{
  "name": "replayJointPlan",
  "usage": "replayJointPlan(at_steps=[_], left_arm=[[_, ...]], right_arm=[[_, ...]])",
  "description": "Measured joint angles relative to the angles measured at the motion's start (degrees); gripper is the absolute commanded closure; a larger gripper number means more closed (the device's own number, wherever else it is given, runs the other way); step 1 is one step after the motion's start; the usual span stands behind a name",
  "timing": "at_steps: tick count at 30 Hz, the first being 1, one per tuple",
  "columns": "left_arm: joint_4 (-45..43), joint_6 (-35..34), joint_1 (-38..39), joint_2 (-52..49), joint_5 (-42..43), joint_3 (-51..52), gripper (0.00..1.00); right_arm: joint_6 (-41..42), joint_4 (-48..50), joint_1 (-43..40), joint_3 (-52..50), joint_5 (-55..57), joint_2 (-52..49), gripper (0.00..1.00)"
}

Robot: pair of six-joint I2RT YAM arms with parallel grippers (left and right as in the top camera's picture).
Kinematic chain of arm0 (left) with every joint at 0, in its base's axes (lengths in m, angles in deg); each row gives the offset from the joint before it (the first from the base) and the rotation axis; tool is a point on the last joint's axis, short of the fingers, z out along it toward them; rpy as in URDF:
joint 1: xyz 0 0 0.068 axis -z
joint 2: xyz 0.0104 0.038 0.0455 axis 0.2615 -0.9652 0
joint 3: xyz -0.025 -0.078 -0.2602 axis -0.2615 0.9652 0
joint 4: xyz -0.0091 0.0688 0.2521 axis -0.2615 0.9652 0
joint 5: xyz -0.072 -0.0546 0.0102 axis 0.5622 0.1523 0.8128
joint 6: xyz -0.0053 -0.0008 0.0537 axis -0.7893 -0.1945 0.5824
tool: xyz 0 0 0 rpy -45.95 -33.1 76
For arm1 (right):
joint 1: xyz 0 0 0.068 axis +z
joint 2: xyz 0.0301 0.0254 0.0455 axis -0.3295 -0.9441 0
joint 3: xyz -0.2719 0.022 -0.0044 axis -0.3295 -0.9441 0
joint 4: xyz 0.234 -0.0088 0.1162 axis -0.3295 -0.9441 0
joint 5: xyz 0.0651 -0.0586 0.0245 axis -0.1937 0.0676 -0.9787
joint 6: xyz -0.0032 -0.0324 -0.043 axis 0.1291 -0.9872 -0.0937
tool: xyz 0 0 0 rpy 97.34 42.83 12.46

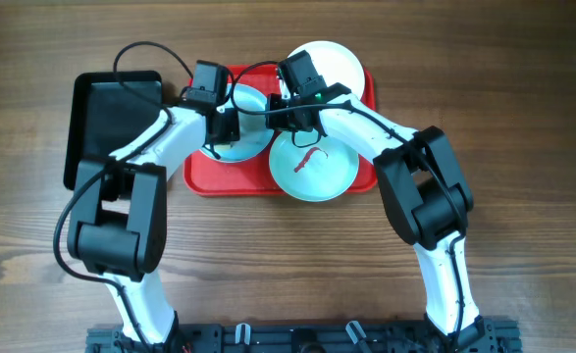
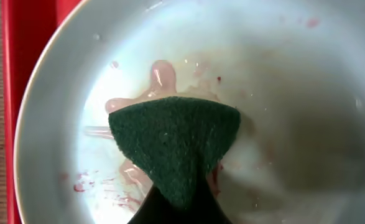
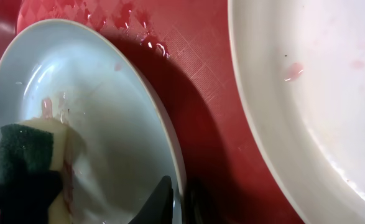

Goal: Clean dirty plates on tray and stack at the side
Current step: 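Rub the sponge across the plate's sauce smear, left gripper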

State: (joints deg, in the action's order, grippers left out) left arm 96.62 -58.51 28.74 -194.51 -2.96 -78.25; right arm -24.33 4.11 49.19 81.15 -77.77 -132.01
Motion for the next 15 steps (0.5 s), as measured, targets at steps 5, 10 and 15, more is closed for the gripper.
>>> replayJointPlan(at_steps=[5,10,15], left_arm=[[-4.13,-1.84,1.03,0.0,-1.49,1.29,0.96],[-11.39,-2.6,2.58,-0.96,-2.16,2.12,0.96],[-14.01,-2.8,3.04,-1.75,-2.43,2.21,0.96]], right_arm=[[0.0,0.0,-0.2,0.0,0.48,0.0,0.89],[0.0,-0.02,-0.59,0.0,0.68,0.0,0.89],[0.0,-0.02,-0.59,0.0,0.72,0.0,0.9]])
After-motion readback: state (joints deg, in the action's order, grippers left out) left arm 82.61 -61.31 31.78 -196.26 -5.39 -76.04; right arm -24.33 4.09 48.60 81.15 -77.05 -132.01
